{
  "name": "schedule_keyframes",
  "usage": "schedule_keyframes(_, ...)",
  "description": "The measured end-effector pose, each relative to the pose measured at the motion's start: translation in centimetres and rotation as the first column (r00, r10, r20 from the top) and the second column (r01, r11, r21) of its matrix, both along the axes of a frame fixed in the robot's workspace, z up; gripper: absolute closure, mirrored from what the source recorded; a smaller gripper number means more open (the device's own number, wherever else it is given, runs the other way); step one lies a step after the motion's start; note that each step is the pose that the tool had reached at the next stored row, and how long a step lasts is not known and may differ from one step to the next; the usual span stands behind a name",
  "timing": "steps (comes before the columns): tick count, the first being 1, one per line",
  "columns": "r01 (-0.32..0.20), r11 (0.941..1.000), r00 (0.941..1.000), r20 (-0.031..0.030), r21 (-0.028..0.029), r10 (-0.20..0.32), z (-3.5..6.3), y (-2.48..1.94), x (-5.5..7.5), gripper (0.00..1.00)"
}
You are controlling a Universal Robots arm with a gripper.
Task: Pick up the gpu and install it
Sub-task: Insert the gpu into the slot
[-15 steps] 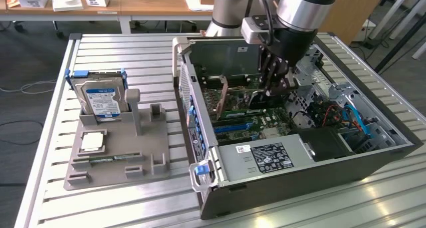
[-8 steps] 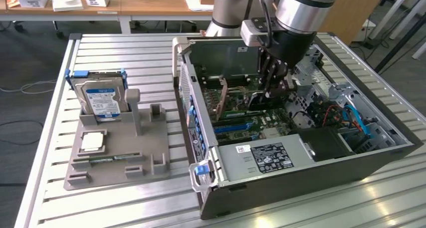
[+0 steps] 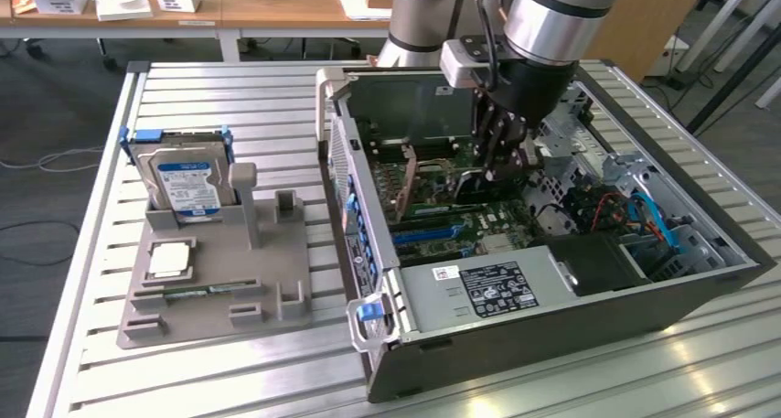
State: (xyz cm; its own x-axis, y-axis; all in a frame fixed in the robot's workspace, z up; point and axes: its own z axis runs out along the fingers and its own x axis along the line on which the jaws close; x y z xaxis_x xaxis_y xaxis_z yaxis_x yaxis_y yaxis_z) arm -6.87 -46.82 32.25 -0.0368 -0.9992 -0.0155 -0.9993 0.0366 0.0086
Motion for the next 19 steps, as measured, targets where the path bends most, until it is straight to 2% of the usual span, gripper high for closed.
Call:
schedule_keyframes(8,-0.002,1.0,1.0,0.0034,-0.0003,0.002,-0.56,0.0,0.0,0.73)
schedule_keyframes(19,-0.004,1.0,1.0,0.0047,-0.0003,0.004,-1.15,0.0,0.0,0.73)
